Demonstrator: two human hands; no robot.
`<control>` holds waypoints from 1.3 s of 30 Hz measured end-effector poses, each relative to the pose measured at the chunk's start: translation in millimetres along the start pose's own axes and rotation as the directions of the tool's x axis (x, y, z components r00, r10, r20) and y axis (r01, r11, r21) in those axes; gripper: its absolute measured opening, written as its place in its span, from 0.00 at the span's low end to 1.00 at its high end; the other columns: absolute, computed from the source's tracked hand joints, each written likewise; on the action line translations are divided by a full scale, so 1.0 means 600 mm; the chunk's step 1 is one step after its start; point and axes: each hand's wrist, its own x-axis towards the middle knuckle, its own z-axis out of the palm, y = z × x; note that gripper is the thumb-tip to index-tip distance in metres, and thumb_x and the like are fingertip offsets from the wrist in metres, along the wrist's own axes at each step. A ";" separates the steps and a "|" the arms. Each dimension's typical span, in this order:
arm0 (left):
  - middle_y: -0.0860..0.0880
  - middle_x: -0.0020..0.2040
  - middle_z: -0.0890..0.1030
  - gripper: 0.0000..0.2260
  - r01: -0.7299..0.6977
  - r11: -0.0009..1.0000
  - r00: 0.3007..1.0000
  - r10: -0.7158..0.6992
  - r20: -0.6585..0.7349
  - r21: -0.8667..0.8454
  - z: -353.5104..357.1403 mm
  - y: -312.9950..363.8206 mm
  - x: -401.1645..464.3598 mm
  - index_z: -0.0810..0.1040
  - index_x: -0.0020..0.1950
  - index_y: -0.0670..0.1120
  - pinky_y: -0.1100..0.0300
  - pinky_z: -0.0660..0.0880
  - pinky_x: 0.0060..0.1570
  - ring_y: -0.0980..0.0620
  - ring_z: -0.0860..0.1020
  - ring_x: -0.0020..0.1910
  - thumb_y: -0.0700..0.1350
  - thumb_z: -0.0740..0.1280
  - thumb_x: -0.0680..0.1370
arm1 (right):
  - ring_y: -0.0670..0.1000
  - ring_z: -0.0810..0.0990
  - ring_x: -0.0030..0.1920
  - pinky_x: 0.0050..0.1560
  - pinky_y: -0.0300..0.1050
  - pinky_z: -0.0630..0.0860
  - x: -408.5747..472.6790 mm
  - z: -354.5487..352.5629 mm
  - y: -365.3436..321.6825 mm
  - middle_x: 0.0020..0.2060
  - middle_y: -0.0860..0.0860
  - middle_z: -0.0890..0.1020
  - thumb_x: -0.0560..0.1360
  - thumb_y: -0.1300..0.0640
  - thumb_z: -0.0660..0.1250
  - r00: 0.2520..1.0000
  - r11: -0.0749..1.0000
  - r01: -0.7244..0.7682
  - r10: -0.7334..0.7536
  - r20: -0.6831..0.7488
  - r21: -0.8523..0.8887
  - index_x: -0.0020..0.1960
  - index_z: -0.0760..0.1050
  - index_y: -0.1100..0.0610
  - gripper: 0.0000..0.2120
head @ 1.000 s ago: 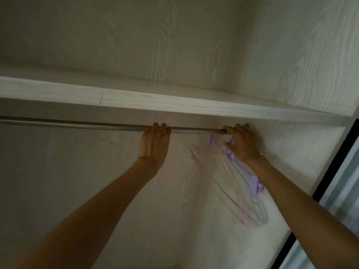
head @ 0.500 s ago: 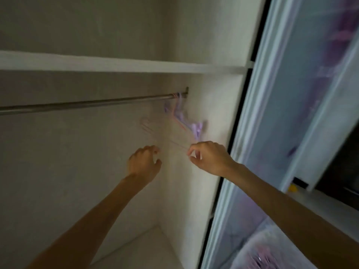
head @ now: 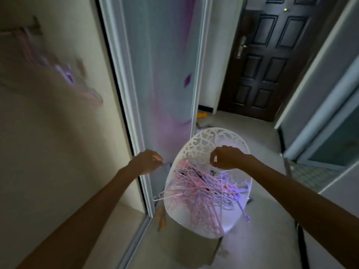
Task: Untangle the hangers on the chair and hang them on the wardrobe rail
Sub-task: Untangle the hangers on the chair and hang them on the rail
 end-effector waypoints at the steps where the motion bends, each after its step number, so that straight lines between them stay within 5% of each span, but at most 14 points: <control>1: 0.43 0.56 0.81 0.10 0.015 1.000 0.999 -0.015 0.028 -0.017 0.023 0.012 0.014 0.81 0.55 0.40 0.57 0.74 0.57 0.45 0.80 0.56 0.41 0.68 0.75 | 0.54 0.78 0.56 0.51 0.43 0.73 -0.003 0.005 0.031 0.54 0.51 0.81 0.76 0.53 0.62 1.000 0.999 -0.024 0.024 0.018 0.023 0.53 0.79 0.49 0.09; 4: 0.40 0.57 0.81 0.13 0.069 0.994 0.993 -0.061 0.097 -0.085 0.102 0.047 0.066 0.81 0.56 0.39 0.52 0.74 0.61 0.42 0.79 0.56 0.41 0.71 0.72 | 0.53 0.81 0.50 0.49 0.41 0.74 -0.001 0.011 0.126 0.51 0.52 0.82 0.76 0.55 0.63 0.996 0.984 -0.094 0.092 0.016 0.150 0.53 0.80 0.52 0.09; 8: 0.41 0.58 0.81 0.12 0.096 0.990 0.990 -0.084 0.114 -0.101 0.192 0.049 0.115 0.82 0.55 0.40 0.50 0.72 0.63 0.44 0.78 0.58 0.43 0.68 0.74 | 0.42 0.79 0.29 0.38 0.34 0.73 0.022 0.037 0.227 0.35 0.50 0.82 0.76 0.56 0.65 0.988 0.912 -0.142 0.151 0.006 0.384 0.51 0.81 0.57 0.08; 12: 0.46 0.44 0.85 0.11 0.155 0.970 0.985 -0.139 0.099 -0.187 0.271 0.027 0.171 0.85 0.43 0.48 0.60 0.75 0.48 0.55 0.81 0.43 0.35 0.67 0.75 | 0.37 0.75 0.21 0.29 0.29 0.72 0.068 0.107 0.307 0.29 0.48 0.79 0.76 0.60 0.65 0.969 0.799 -0.242 0.231 0.091 0.550 0.50 0.81 0.60 0.08; 14: 0.41 0.51 0.83 0.09 0.219 0.955 0.969 -0.189 0.158 -0.199 0.307 0.017 0.210 0.83 0.51 0.38 0.64 0.74 0.39 0.53 0.80 0.39 0.32 0.64 0.76 | 0.39 0.75 0.21 0.25 0.29 0.70 0.104 0.151 0.341 0.29 0.50 0.79 0.76 0.61 0.64 0.947 0.727 -0.314 0.288 0.144 0.611 0.49 0.81 0.61 0.07; 17: 0.38 0.57 0.79 0.12 0.300 0.931 0.944 -0.259 0.204 -0.207 0.349 -0.001 0.271 0.78 0.59 0.34 0.75 0.68 0.28 0.66 0.77 0.27 0.33 0.62 0.78 | 0.38 0.74 0.19 0.23 0.27 0.69 0.154 0.208 0.371 0.28 0.51 0.78 0.76 0.63 0.63 0.926 0.696 -0.374 0.311 0.213 0.613 0.49 0.81 0.61 0.08; 19: 0.38 0.60 0.78 0.12 0.359 0.904 0.927 -0.317 0.200 -0.231 0.378 -0.018 0.324 0.77 0.61 0.37 0.69 0.74 0.39 0.58 0.81 0.40 0.35 0.62 0.78 | 0.36 0.73 0.18 0.24 0.25 0.67 0.194 0.246 0.386 0.27 0.49 0.78 0.75 0.63 0.62 0.922 0.713 -0.388 0.299 0.248 0.584 0.44 0.80 0.57 0.07; 21: 0.40 0.62 0.77 0.13 0.412 0.880 0.908 -0.375 0.189 -0.236 0.411 -0.040 0.390 0.77 0.62 0.38 0.58 0.74 0.52 0.44 0.78 0.57 0.37 0.62 0.78 | 0.35 0.73 0.18 0.30 0.28 0.71 0.250 0.290 0.402 0.26 0.48 0.78 0.75 0.61 0.63 0.913 0.722 -0.406 0.304 0.270 0.560 0.37 0.77 0.52 0.10; 23: 0.41 0.62 0.77 0.13 0.450 0.863 0.891 -0.417 0.178 -0.228 0.446 -0.063 0.444 0.77 0.62 0.39 0.57 0.73 0.55 0.41 0.76 0.61 0.38 0.62 0.78 | 0.36 0.75 0.21 0.39 0.37 0.75 0.297 0.340 0.409 0.28 0.50 0.80 0.75 0.59 0.63 0.902 0.698 -0.432 0.328 0.282 0.572 0.34 0.76 0.50 0.11; 27: 0.39 0.62 0.77 0.15 0.509 0.844 0.861 -0.492 0.130 -0.168 0.509 -0.115 0.532 0.75 0.64 0.37 0.53 0.75 0.58 0.40 0.76 0.61 0.37 0.60 0.78 | 0.55 0.81 0.51 0.53 0.44 0.73 0.374 0.444 0.419 0.48 0.57 0.83 0.75 0.56 0.62 0.859 0.658 -0.511 0.415 0.301 0.553 0.51 0.80 0.55 0.09; 30: 0.38 0.61 0.77 0.15 0.548 0.829 0.836 -0.539 0.100 -0.111 0.539 -0.146 0.570 0.73 0.64 0.37 0.51 0.74 0.59 0.39 0.76 0.60 0.40 0.62 0.78 | 0.58 0.77 0.60 0.57 0.45 0.71 0.414 0.503 0.420 0.57 0.58 0.80 0.76 0.57 0.62 0.826 0.595 -0.561 0.446 0.345 0.575 0.61 0.74 0.56 0.14; 35: 0.42 0.63 0.78 0.20 0.533 0.845 0.842 -0.535 0.067 0.053 0.590 -0.207 0.595 0.77 0.62 0.41 0.53 0.70 0.63 0.43 0.76 0.62 0.54 0.62 0.78 | 0.62 0.75 0.60 0.53 0.47 0.69 0.483 0.587 0.420 0.58 0.64 0.77 0.78 0.57 0.62 0.773 0.462 -0.606 0.534 0.342 0.647 0.67 0.61 0.67 0.22; 39: 0.44 0.55 0.82 0.15 0.480 0.877 0.876 -0.480 0.051 0.019 0.624 -0.227 0.591 0.82 0.53 0.42 0.54 0.75 0.57 0.44 0.81 0.53 0.52 0.65 0.77 | 0.61 0.81 0.50 0.52 0.51 0.76 0.514 0.626 0.421 0.48 0.60 0.83 0.76 0.52 0.63 0.721 0.299 -0.565 0.631 0.285 0.769 0.57 0.70 0.55 0.12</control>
